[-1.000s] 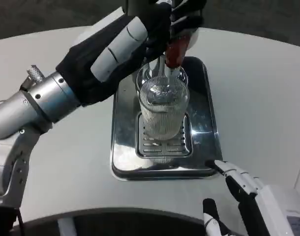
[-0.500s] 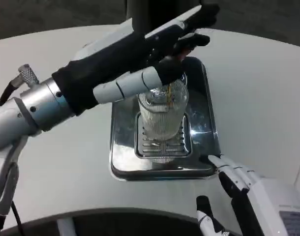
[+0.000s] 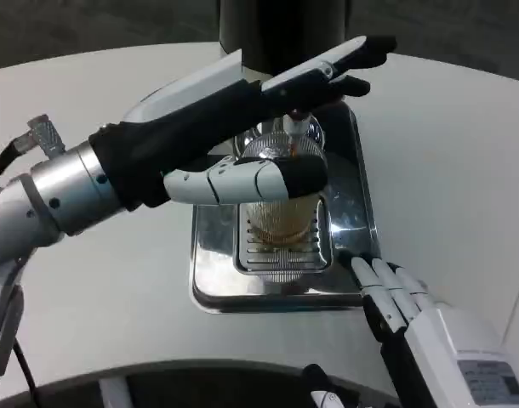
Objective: Grasp the cup under the faucet to collect the drink, then remove the cup.
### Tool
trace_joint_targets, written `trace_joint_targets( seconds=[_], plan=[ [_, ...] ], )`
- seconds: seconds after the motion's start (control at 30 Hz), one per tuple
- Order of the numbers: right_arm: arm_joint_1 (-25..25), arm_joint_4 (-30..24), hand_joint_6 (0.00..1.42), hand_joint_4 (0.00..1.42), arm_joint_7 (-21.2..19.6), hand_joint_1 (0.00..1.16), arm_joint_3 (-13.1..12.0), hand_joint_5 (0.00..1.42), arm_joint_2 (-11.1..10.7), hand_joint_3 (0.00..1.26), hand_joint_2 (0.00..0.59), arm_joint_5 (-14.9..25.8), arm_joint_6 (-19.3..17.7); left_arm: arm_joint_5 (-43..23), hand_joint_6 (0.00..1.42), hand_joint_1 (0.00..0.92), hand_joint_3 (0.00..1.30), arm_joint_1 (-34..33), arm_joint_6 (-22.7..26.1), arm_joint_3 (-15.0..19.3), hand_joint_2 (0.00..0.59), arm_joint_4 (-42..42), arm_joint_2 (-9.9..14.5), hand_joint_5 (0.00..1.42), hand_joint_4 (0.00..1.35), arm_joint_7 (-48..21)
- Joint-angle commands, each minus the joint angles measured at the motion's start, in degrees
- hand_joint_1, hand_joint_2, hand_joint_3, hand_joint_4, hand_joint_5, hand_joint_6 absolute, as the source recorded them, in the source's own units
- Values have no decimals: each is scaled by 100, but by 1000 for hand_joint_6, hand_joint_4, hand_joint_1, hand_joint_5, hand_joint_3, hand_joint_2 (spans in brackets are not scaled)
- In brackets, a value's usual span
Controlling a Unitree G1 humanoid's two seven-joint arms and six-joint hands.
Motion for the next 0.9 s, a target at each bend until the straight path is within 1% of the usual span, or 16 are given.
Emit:
trace_joint_targets(
  seconds=[0.03, 0.1, 0.17, 0.27, 0.37, 0.47, 0.6, 0.9],
  plan=[
    [-129, 120, 146, 23, 105, 442, 29, 39, 175, 26, 302, 57, 224, 121, 56, 0, 0, 198, -208, -144, 104, -176, 99, 95, 0, -94],
    [-199, 171, 146, 19, 87, 442, 34, 39, 252, 23, 298, 102, 302, 138, 56, 0, 0, 221, -197, -147, 103, -228, 107, 95, 0, -50],
    [-334, 331, 146, 16, -37, 442, 43, 39, 439, 20, 297, 243, 413, 160, 56, 0, 0, 245, -182, -153, 103, -286, 108, 95, 0, 4],
    [-526, 500, 146, 13, -170, 441, 76, 39, 625, 18, 297, 333, 522, 173, 56, 0, 0, 266, -143, -168, 102, -351, 102, 95, 0, 76],
    [-755, 640, 146, 12, -250, 443, 97, 39, 750, 16, 295, 386, 637, 173, 56, 0, 0, 284, -120, -171, 102, -421, 118, 95, 0, 123],
    [-983, 802, 150, 11, -360, 456, 69, 39, 888, 15, 270, 555, 790, 140, 56, 0, 0, 332, -81, -166, 102, -532, 133, 95, 0, 154],
    [-1294, 1006, 147, 11, -534, 479, 55, 39, 998, 13, 263, 757, 1019, 162, 56, 0, 0, 397, -43, -182, 102, -612, 159, 95, 0, 170],
    [-1878, 1374, 137, 0, -683, 499, -33, 15, 998, 4, 256, 1226, 1441, 145, 56, 0, 0, 480, -11, -200, 100, -653, 194, 95, 0, 176]
  ],
)
